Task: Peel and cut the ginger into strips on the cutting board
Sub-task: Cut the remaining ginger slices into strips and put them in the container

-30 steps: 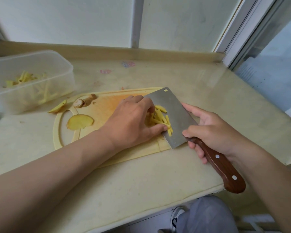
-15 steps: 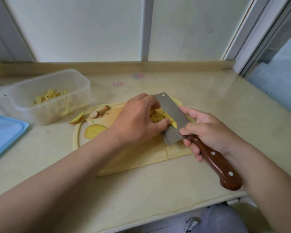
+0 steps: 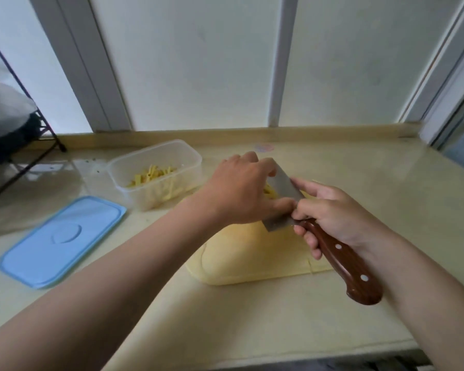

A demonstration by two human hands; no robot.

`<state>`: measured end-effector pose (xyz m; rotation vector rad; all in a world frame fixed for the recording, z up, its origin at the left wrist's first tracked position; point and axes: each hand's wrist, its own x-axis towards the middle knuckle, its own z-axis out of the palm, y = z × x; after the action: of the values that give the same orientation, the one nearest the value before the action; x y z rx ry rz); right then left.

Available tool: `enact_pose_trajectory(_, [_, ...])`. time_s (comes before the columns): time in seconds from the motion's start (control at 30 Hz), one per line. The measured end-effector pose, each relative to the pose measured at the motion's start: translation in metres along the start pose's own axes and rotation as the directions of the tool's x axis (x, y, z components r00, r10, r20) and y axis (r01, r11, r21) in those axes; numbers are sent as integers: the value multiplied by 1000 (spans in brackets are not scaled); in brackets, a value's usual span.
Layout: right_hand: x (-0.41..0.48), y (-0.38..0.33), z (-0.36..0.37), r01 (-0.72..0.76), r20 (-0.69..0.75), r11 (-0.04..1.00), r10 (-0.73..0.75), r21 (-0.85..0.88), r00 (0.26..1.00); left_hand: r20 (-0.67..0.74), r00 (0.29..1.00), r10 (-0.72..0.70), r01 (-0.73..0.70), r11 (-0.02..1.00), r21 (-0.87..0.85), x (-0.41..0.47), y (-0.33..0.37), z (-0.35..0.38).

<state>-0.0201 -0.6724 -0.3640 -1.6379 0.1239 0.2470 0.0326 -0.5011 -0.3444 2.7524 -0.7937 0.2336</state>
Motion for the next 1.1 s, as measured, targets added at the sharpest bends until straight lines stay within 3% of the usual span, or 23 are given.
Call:
enact_pose_trajectory(0.23, [29, -29, 59, 32, 66, 998, -35, 52, 997, -27, 998, -54, 57, 991, 119, -15, -49, -37])
enact_pose_trajectory(0.63, [70, -57, 139, 15, 124, 998, -22, 64, 992, -116, 975, -187, 196, 978, 71, -19, -136, -52])
enact_pose_trajectory(0.8, [74, -56, 141, -1, 122, 999, -5, 48, 993, -133, 943, -304, 310, 950, 23, -18, -164, -45])
enact_pose_trajectory(0.97, [72, -56, 124, 10, 110, 1000, -12, 16, 994, -46, 886, -462, 463, 887, 4, -22, -187, -42])
enact_pose_trajectory(1.1, [69, -55, 107, 19, 98, 999, -15, -34, 995, -67, 880, -470, 468, 883, -43, -21, -190, -40])
